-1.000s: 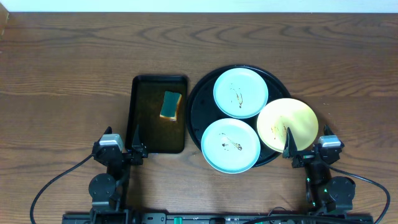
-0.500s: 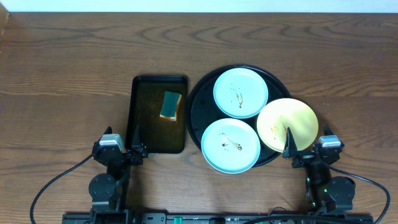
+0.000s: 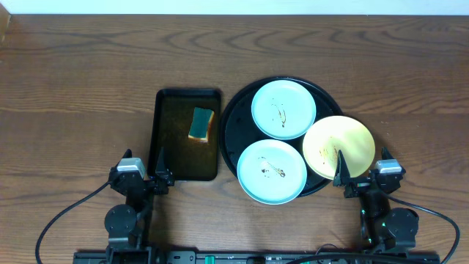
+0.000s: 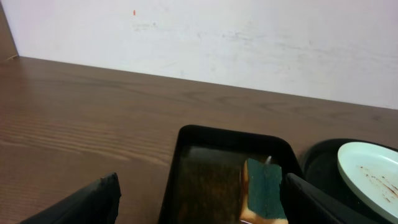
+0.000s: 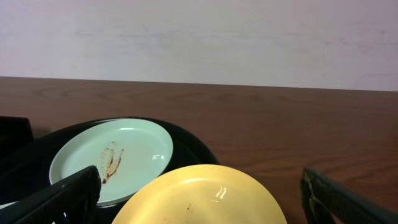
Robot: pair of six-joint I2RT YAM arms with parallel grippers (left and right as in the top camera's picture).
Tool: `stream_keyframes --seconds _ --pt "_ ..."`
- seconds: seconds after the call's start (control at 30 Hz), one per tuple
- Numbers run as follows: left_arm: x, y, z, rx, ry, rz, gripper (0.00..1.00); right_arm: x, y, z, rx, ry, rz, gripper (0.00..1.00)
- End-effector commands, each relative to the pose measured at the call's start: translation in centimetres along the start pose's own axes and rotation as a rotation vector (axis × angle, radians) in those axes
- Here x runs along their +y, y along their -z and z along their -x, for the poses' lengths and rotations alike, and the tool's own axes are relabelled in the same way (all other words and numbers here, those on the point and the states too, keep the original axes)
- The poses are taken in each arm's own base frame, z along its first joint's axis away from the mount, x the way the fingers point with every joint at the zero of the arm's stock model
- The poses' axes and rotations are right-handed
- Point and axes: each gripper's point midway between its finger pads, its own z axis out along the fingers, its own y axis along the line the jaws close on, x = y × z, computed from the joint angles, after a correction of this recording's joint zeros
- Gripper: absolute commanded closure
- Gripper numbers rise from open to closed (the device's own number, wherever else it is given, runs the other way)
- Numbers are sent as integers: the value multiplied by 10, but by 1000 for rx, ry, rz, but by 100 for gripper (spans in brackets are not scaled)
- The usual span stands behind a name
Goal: Clean dirty plates on tray and stack at the side
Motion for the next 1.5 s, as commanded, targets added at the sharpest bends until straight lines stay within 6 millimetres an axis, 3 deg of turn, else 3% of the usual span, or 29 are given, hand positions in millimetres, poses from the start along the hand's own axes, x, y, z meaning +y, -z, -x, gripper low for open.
stream_keyframes --seconds 0.0,0.6,0.8,1.0,1.47 --pt "1 0 -14 48 -7 1 18 5 0 -1 4 12 20 1" --pt "1 0 -14 48 -7 1 18 6 0 -1 4 7 27 1" --pt "1 0 -14 48 -7 1 18 7 0 9 -36 -1 35 1" --pt "1 0 -14 48 -7 1 18 -9 5 27 -57 -1 -67 1" --pt "2 0 -14 48 -7 1 18 -22 -7 25 207 -8 -147 1"
